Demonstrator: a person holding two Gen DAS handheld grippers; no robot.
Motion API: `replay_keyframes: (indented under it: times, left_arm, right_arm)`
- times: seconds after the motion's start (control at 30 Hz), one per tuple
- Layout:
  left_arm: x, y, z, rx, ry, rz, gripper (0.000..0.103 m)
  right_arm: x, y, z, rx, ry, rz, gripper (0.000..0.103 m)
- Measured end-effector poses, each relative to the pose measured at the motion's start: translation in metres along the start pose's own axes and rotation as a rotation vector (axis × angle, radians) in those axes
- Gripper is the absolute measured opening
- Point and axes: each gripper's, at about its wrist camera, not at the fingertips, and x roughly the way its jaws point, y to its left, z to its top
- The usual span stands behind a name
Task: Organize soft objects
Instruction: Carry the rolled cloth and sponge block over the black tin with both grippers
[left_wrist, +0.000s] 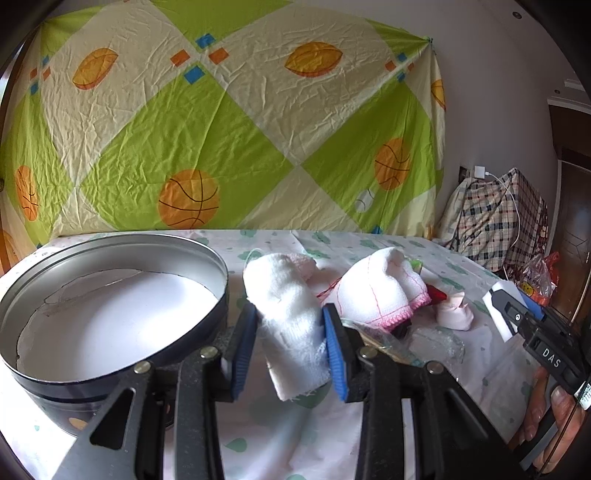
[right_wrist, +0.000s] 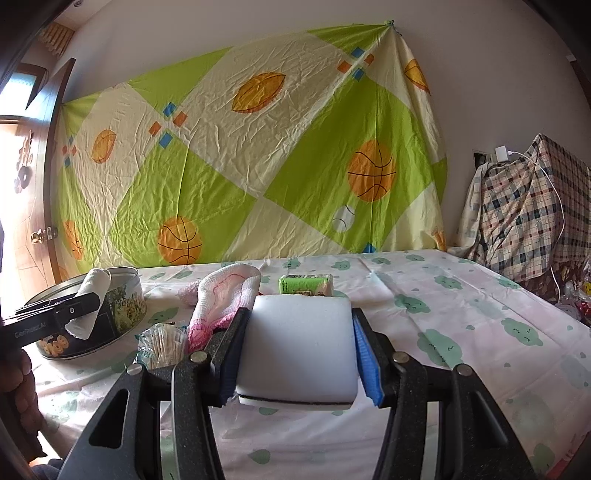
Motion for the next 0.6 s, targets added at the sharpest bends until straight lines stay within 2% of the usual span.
replay_keyframes:
  times: [0.4, 0.6]
  left_arm:
    - [-0.007, 0.005, 0.0, -0.009, -0.048, 0.011, 0.035]
    - [-0.012, 0.013, 0.0, -0.012, -0.07, 0.034, 0.035]
  right_arm:
    - [-0.006, 0.005, 0.001, -0.024, -0.043, -0.054, 0.055]
    - [-0.01, 0.017, 0.007, -0.046, -0.062, -0.032, 0.055]
